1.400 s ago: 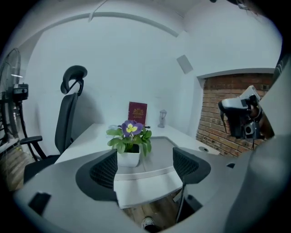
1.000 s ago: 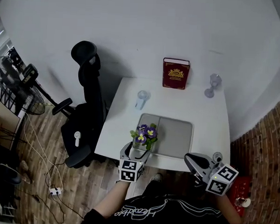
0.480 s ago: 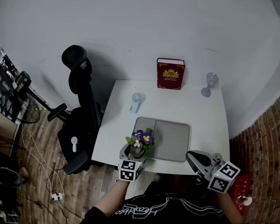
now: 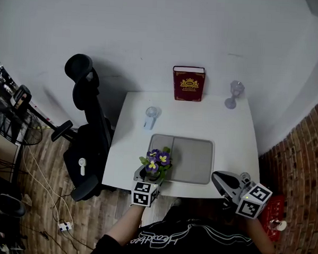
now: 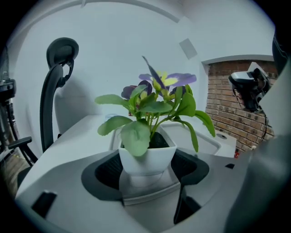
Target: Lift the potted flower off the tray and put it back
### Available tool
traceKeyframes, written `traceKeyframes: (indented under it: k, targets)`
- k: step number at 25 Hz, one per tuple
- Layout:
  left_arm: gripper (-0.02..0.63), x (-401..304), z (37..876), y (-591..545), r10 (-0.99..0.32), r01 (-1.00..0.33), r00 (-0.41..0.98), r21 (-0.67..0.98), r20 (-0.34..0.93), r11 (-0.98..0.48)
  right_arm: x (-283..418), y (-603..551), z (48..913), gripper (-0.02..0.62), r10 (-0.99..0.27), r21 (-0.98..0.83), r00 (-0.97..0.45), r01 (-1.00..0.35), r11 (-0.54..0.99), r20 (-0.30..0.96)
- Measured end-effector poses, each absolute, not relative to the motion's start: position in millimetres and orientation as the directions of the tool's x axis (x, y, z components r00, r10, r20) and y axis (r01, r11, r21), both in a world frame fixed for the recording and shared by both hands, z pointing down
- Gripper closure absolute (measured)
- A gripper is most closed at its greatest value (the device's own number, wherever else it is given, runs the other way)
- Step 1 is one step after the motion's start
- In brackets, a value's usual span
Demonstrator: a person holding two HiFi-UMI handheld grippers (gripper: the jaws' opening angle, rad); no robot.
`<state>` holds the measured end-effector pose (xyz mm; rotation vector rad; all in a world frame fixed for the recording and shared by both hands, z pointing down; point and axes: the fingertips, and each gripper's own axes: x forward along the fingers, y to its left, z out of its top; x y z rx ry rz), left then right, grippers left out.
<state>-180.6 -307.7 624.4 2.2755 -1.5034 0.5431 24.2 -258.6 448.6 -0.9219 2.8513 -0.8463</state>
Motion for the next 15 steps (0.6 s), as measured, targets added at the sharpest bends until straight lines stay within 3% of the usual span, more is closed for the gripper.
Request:
traceKeyframes:
  k: [15]
  targets:
    - [0.261, -189, 607, -305, -0.808, -0.929, 0.363, 0.116, 0.464, -0.351, 13, -252, 455, 0.592, -0.533, -0.508, -0.831, -0.531, 0.678, 0.157]
